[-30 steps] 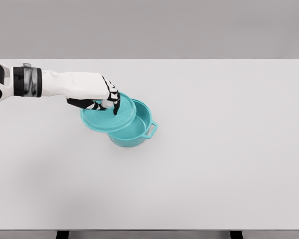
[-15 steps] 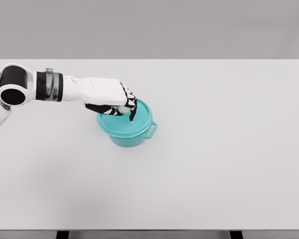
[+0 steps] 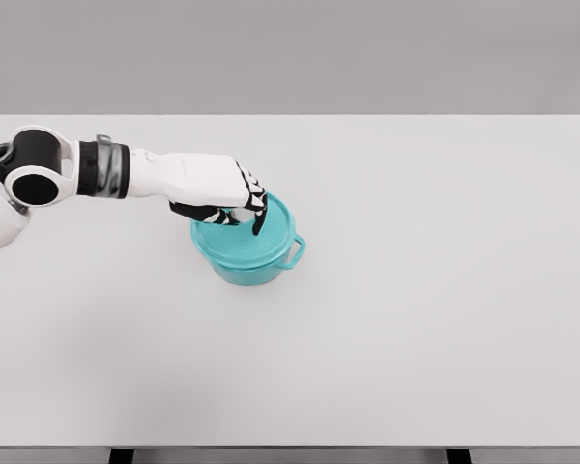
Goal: Cover the pot with left arm
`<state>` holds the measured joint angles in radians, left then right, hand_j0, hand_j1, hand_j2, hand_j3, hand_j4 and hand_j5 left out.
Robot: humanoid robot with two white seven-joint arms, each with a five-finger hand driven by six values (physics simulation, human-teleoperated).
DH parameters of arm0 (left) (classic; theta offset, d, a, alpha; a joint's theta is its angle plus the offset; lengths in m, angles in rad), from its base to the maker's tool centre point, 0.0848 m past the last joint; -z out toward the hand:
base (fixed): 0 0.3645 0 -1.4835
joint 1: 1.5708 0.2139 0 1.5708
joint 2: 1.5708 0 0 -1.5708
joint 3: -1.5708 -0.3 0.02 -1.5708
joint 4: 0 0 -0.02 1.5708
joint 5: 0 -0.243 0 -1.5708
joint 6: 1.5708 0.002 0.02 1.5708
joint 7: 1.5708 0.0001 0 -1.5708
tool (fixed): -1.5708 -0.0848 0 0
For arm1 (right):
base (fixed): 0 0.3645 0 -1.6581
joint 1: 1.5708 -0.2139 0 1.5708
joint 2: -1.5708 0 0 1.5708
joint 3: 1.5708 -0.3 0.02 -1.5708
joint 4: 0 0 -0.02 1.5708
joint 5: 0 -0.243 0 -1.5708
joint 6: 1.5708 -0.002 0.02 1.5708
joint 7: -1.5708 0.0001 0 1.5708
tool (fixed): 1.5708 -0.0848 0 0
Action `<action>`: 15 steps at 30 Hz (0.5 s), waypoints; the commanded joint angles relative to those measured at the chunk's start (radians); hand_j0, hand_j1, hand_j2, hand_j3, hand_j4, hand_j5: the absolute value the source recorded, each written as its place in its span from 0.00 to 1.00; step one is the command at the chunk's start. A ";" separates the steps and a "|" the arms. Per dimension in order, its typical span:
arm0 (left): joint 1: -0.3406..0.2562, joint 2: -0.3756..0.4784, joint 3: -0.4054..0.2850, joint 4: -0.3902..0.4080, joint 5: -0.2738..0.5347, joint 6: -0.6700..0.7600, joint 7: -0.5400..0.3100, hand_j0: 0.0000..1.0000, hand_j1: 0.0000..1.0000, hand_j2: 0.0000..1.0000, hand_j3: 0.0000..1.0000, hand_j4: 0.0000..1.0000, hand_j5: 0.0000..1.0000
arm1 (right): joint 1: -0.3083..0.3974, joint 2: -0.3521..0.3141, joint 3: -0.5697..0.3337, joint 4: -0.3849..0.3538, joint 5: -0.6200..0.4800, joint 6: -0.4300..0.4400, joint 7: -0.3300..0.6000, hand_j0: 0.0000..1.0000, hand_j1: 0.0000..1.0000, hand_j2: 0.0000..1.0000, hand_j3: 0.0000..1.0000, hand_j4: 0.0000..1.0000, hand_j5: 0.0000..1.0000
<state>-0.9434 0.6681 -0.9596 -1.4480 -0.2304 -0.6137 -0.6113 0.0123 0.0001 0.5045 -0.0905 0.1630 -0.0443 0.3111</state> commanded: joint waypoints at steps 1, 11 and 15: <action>0.000 -0.002 0.002 0.005 0.000 0.003 0.000 0.49 0.49 0.49 0.49 0.49 0.49 | 0.000 0.000 0.000 0.000 0.000 0.000 0.000 1.00 1.00 1.00 1.00 1.00 1.00; 0.000 -0.005 0.002 0.008 0.002 0.003 0.000 0.54 0.54 0.54 0.54 0.54 0.54 | -0.002 0.000 0.000 0.000 0.000 0.000 0.000 1.00 1.00 1.00 1.00 1.00 1.00; 0.000 -0.005 0.002 0.015 0.003 0.003 0.000 0.60 0.60 0.60 0.60 0.60 0.60 | 0.000 0.000 0.000 0.000 0.000 0.000 0.000 1.00 1.00 1.00 1.00 1.00 1.00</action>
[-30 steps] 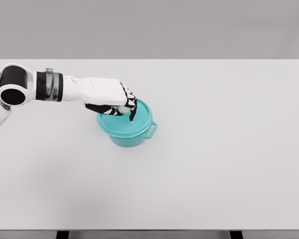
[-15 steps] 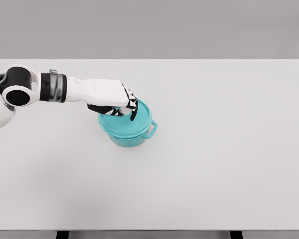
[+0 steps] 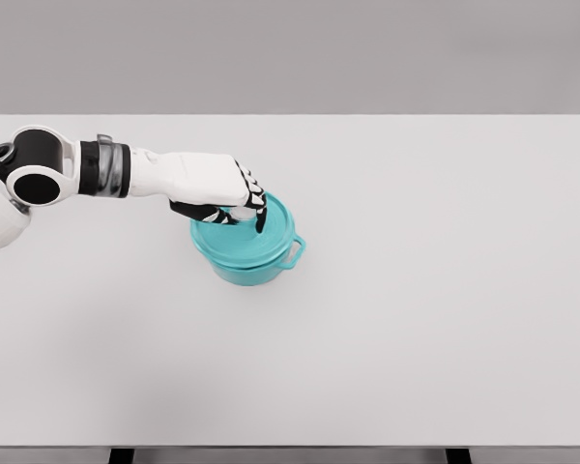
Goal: Cover the pot with left arm
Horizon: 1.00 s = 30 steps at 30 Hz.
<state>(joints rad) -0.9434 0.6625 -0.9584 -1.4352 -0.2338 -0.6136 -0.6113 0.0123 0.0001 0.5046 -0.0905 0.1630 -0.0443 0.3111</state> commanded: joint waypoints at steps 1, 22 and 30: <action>0.000 0.000 0.001 0.001 0.007 0.003 0.000 0.62 0.62 0.62 0.62 0.62 0.62 | 0.000 0.000 0.000 0.000 0.000 0.000 0.000 1.00 1.00 1.00 1.00 1.00 1.00; 0.000 -0.009 0.001 0.002 0.014 0.003 0.000 0.78 0.78 0.78 0.78 0.78 0.78 | -0.002 0.000 0.000 0.000 0.000 0.000 0.000 1.00 1.00 1.00 1.00 1.00 1.00; 0.000 -0.015 0.004 0.016 0.018 0.003 0.000 0.97 0.97 0.97 0.97 0.97 0.97 | 0.000 0.000 0.000 0.000 0.000 0.000 0.000 1.00 1.00 1.00 1.00 1.00 1.00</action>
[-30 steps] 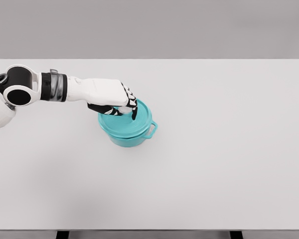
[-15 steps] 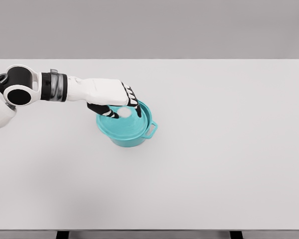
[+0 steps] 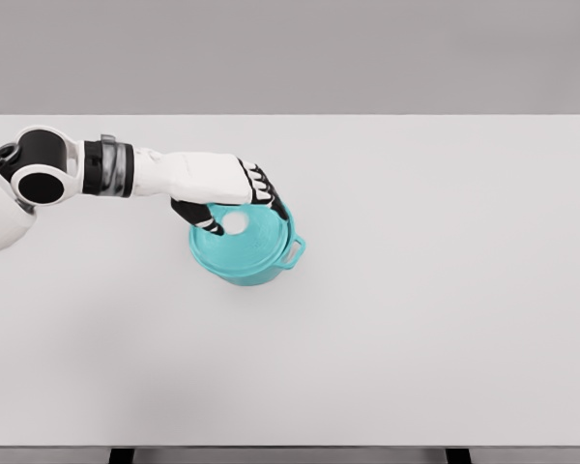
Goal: Cover the pot with left arm
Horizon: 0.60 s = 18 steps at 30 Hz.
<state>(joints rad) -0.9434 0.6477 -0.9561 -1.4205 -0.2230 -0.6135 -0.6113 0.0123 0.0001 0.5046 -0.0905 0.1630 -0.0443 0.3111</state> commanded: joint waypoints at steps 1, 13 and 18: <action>0.000 0.000 0.002 0.002 0.007 0.003 0.000 0.98 0.98 0.98 0.98 0.98 0.98 | 0.000 0.000 0.000 0.000 0.000 0.000 0.000 1.00 1.00 1.00 1.00 1.00 1.00; -0.003 0.009 0.014 0.000 0.076 0.003 0.000 1.00 1.00 1.00 1.00 1.00 1.00 | 0.000 0.000 0.000 0.000 0.000 0.000 0.000 1.00 1.00 1.00 1.00 1.00 1.00; -0.017 0.144 0.095 0.011 0.131 0.003 0.000 1.00 1.00 1.00 1.00 1.00 1.00 | 0.000 0.000 0.000 0.000 0.000 0.000 0.000 1.00 1.00 1.00 1.00 1.00 1.00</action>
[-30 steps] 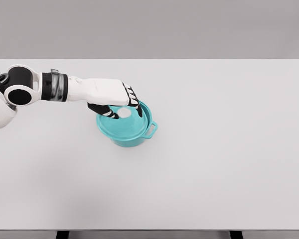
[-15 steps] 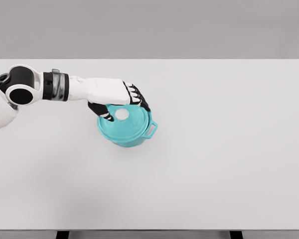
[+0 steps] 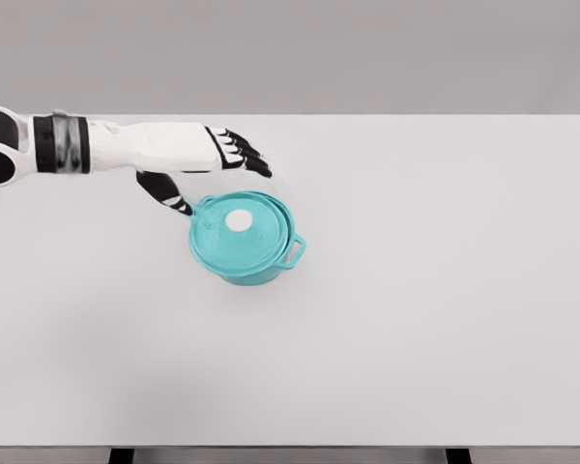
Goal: Cover the pot with left arm
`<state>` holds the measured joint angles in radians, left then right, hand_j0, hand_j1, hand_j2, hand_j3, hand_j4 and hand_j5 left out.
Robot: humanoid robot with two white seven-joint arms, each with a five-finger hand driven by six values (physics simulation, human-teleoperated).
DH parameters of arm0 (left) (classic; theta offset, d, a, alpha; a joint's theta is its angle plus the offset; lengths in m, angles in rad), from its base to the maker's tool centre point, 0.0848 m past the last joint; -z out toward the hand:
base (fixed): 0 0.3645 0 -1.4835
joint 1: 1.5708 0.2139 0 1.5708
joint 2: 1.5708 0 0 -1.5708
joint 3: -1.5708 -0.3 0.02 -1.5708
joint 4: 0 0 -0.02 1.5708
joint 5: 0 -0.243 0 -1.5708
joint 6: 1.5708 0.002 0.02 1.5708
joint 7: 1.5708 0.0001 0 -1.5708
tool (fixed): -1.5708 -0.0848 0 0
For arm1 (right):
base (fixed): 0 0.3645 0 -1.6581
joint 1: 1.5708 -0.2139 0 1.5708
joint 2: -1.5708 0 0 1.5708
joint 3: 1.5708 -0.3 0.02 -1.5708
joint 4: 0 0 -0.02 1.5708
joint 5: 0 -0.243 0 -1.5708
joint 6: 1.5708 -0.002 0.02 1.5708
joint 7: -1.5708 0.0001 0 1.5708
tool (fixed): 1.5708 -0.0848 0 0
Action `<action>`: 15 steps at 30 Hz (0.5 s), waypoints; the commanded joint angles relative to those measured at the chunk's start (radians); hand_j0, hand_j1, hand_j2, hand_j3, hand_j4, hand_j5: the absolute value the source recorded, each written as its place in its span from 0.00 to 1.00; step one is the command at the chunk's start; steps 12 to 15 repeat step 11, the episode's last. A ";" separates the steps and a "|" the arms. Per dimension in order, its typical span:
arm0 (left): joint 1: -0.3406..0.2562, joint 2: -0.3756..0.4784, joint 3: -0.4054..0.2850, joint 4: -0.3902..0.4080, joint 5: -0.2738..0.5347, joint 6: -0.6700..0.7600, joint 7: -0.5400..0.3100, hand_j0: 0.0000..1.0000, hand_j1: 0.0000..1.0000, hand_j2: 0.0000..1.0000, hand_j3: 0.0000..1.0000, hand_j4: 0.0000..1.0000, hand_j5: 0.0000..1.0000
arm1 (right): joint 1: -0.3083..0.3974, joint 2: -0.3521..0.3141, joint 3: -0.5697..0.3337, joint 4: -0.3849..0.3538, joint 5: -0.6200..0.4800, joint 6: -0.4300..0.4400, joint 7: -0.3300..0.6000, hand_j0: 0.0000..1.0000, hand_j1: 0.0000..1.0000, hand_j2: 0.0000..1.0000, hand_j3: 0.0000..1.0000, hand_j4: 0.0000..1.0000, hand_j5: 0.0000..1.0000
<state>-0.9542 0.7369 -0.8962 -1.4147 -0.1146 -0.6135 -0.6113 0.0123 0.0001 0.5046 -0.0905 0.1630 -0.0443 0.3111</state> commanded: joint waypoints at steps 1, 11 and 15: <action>0.000 0.071 0.036 0.025 0.023 0.003 0.000 1.00 1.00 1.00 1.00 1.00 1.00 | 0.000 0.000 0.000 0.000 0.000 0.000 0.000 1.00 1.00 1.00 1.00 1.00 1.00; 0.041 0.061 0.105 0.290 0.023 0.003 0.000 1.00 1.00 1.00 1.00 1.00 1.00 | 0.000 0.000 0.000 0.000 0.000 0.000 0.000 1.00 1.00 1.00 1.00 1.00 1.00; 0.041 0.061 0.105 0.290 0.023 0.003 0.000 1.00 1.00 1.00 1.00 1.00 1.00 | 0.000 0.000 0.000 0.000 0.000 0.000 0.000 1.00 1.00 1.00 1.00 1.00 1.00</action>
